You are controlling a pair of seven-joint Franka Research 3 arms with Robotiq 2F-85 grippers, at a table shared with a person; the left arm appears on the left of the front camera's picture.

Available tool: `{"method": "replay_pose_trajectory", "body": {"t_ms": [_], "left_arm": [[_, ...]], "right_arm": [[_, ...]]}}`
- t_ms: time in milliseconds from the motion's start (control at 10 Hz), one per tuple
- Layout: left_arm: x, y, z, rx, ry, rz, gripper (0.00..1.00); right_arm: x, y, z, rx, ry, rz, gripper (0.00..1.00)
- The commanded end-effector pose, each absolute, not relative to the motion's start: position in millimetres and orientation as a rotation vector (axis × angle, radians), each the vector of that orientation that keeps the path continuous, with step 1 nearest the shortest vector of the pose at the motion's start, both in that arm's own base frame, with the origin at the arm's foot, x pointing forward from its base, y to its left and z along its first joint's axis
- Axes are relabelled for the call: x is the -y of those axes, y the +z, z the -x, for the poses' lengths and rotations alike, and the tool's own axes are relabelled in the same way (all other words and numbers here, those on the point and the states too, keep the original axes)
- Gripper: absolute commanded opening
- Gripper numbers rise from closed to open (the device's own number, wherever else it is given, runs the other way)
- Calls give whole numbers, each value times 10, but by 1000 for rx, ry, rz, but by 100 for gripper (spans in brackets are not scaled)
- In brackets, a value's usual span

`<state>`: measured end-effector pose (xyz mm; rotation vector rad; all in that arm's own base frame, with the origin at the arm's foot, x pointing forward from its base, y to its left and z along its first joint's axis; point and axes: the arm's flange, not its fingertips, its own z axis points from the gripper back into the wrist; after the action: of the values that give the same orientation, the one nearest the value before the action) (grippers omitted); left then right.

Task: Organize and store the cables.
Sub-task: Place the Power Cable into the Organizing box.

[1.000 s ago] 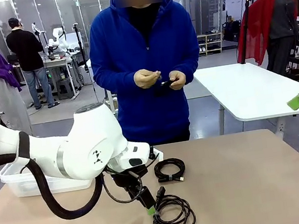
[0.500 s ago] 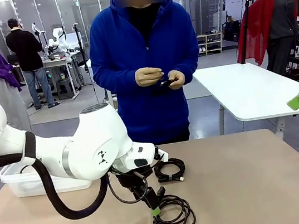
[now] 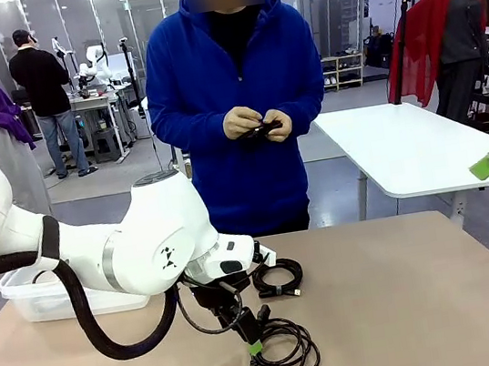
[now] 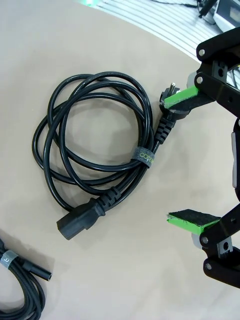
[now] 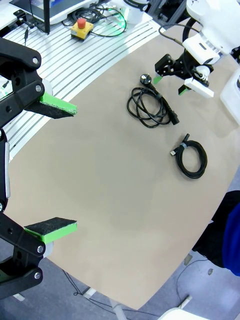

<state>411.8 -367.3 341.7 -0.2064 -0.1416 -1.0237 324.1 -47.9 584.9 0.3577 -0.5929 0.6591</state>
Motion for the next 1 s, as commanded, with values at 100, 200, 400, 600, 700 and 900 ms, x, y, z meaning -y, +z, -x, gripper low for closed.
{"method": "replay_pose_trajectory", "body": {"t_ms": [100,200,400,600,700,900], "left_arm": [[3675,3425,-4122,148,-1024,206,100],[3675,3425,-4122,148,-1024,206,100],[3708,3420,-4101,107,-957,194,100],[3727,3432,-4056,69,-888,199,100],[3722,3422,-4060,67,-884,211,100],[3750,3408,-4057,35,-832,210,100]], "right_arm": [[475,5868,-3247,585,647,-362,100],[475,5868,-3247,585,647,-362,100],[475,5868,-3247,585,647,-362,100],[475,5868,-3247,585,647,-362,100],[475,5868,-3247,585,647,-362,100],[475,5868,-3247,585,647,-362,100]]}}
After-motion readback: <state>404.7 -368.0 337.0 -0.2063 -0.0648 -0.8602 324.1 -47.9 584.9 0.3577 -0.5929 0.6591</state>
